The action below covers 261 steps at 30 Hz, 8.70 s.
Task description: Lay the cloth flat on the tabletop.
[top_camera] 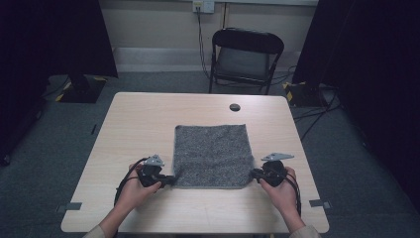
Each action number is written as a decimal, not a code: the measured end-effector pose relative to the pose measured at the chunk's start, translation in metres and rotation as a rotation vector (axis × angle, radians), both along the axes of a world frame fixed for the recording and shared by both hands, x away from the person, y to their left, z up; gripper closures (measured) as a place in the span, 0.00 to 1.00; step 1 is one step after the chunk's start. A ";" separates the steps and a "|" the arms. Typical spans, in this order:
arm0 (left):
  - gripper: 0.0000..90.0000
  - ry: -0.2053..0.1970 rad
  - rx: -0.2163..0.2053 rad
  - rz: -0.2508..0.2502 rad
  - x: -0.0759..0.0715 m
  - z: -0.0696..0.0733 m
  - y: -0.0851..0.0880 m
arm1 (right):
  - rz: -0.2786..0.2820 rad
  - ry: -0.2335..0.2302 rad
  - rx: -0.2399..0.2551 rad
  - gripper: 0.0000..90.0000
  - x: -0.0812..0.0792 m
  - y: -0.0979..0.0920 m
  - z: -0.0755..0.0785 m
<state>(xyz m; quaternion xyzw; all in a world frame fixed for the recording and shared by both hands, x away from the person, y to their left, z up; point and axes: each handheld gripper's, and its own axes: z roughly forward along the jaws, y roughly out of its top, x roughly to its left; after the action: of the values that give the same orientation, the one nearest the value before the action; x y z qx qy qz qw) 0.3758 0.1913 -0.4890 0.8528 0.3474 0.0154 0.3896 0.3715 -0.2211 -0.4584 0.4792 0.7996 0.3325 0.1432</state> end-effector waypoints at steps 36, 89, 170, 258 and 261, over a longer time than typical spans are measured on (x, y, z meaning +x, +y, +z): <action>0.98 -0.128 0.026 0.071 0.010 0.005 0.003 | 0.025 0.100 0.083 0.96 -0.008 -0.010 0.008; 0.20 -0.214 0.035 0.095 0.075 0.004 -0.003 | 0.268 -0.146 -0.042 0.32 0.023 0.114 -0.033; 0.92 -0.222 0.146 0.153 0.108 -0.004 0.014 | 0.825 -0.165 0.061 0.94 -0.064 0.258 -0.040; 0.92 -0.192 0.105 0.109 0.101 0.125 0.072 | 0.785 -0.238 0.408 0.99 -0.064 0.270 0.042; 0.93 -0.193 0.102 0.086 0.104 0.125 0.056 | 0.765 -0.233 0.416 0.99 -0.064 0.257 0.041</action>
<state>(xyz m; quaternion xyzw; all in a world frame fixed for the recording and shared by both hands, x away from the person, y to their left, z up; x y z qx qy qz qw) 0.4802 0.2470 -0.3638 0.8503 0.3435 0.1315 0.3764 0.3071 0.0360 -0.4177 0.1273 0.8139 0.5669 -0.0001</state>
